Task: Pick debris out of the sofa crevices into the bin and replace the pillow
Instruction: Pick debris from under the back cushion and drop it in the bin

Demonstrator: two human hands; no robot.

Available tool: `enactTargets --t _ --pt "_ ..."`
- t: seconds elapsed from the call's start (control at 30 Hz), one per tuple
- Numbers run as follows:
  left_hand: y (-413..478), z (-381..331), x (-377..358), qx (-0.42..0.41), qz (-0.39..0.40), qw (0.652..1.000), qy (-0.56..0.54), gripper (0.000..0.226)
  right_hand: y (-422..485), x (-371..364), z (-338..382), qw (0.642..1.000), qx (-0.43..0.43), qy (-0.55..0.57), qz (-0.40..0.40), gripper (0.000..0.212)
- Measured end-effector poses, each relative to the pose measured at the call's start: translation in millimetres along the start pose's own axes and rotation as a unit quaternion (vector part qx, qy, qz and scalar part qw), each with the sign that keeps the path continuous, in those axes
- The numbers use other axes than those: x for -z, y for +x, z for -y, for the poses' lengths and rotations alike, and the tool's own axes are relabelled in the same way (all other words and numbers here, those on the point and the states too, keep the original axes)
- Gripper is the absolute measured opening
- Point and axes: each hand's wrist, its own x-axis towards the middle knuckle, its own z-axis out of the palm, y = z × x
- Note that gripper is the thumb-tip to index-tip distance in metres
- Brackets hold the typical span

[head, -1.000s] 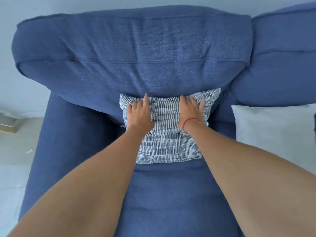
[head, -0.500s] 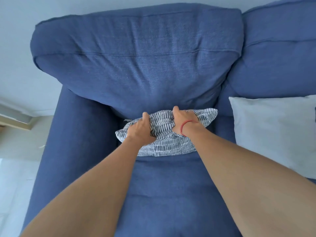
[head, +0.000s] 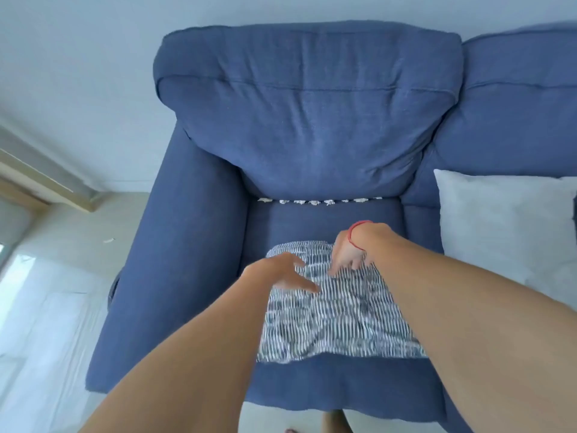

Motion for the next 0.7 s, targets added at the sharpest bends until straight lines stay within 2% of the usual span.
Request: enactTargets --t 0.1,0.17,0.23,0.37,0.43,0.57,0.7 --pt "-4 12 7 -0.031 -0.131 0.99 -0.039 0.073 -4 8 17 0.98 0.047 0.064 -0.184 0.045" --pt "-6 14 17 -0.034 -0.194 0.979 -0.047 0.068 -3 15 27 0.964 0.072 0.09 -0.239 0.026" --pt "-5 14 26 -0.029 -0.225 0.973 -0.052 0.066 -2 19 33 0.962 0.068 0.109 -0.242 0.028" --pt "1 11 43 -0.018 -0.272 0.96 -0.06 0.06 -1 24 34 0.961 0.048 0.136 -0.234 0.049" --pt "10 9 56 -0.012 -0.266 0.962 -0.061 0.059 5 35 30 0.953 0.055 0.168 -0.245 0.046" --pt "41 5 87 -0.012 -0.253 0.964 -0.076 0.059 26 69 28 0.916 0.092 0.277 -0.276 0.044" --pt "77 7 95 -0.011 -0.251 0.963 -0.098 0.057 65 87 30 0.914 0.093 0.285 -0.274 0.042"
